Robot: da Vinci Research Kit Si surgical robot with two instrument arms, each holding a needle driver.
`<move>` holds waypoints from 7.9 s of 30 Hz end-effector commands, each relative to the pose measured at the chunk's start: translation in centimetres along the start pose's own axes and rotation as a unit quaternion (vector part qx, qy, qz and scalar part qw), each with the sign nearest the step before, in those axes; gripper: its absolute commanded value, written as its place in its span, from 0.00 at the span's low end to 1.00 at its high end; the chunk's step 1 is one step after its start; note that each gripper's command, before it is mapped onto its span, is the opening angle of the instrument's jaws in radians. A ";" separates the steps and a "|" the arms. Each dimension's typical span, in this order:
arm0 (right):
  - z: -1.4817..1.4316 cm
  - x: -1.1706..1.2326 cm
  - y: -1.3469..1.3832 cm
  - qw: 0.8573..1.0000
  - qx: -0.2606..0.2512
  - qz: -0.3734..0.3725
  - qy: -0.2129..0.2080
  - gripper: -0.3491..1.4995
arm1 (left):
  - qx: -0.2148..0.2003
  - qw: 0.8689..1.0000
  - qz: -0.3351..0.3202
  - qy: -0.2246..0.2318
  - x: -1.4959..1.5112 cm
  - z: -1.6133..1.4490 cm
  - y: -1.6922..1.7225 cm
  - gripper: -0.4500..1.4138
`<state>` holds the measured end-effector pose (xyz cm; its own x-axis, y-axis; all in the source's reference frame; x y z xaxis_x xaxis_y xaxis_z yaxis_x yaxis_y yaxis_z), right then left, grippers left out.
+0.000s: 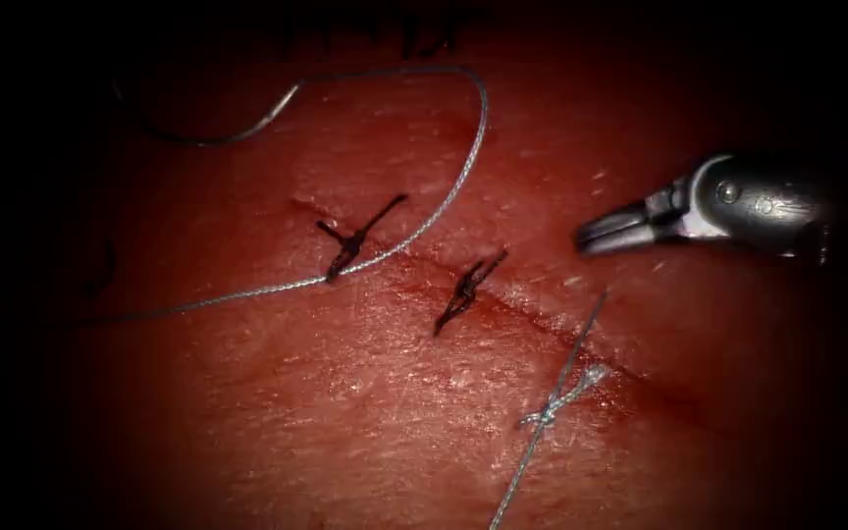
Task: Wound Closure
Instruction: Left gripper wraps thread counter-clockwise around right hand once
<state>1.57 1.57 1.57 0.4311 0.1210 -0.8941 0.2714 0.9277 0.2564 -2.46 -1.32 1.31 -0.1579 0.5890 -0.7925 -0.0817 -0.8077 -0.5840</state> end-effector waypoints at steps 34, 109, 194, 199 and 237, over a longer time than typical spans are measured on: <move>-0.22 1.09 -1.45 0.938 -0.283 0.177 0.096 0.02 | 0.025 0.994 0.109 -0.007 1.75 0.44 -1.97 0.00; 0.77 0.98 -1.67 0.763 -0.407 0.430 0.260 0.26 | 0.031 0.997 0.065 0.033 -0.12 0.56 -1.71 0.00; 1.07 0.88 -2.15 0.702 -0.414 0.520 0.257 0.79 | 0.081 0.993 0.081 0.023 0.60 -0.47 -2.10 0.36; 1.10 0.87 -2.14 0.703 -0.413 0.519 0.257 0.78 | 0.083 0.993 0.086 0.020 0.57 -0.63 -2.05 0.30; 0.10 1.45 -1.60 0.865 -0.411 0.265 0.117 0.00 | 0.061 0.986 0.151 0.030 1.04 -0.41 -1.73 0.00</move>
<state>1.82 0.18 -0.16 0.0905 0.5907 -0.8018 -0.6536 0.6427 0.3997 -2.02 0.70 1.38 -0.1385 0.3185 -0.9377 -0.1623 -0.9414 -0.2958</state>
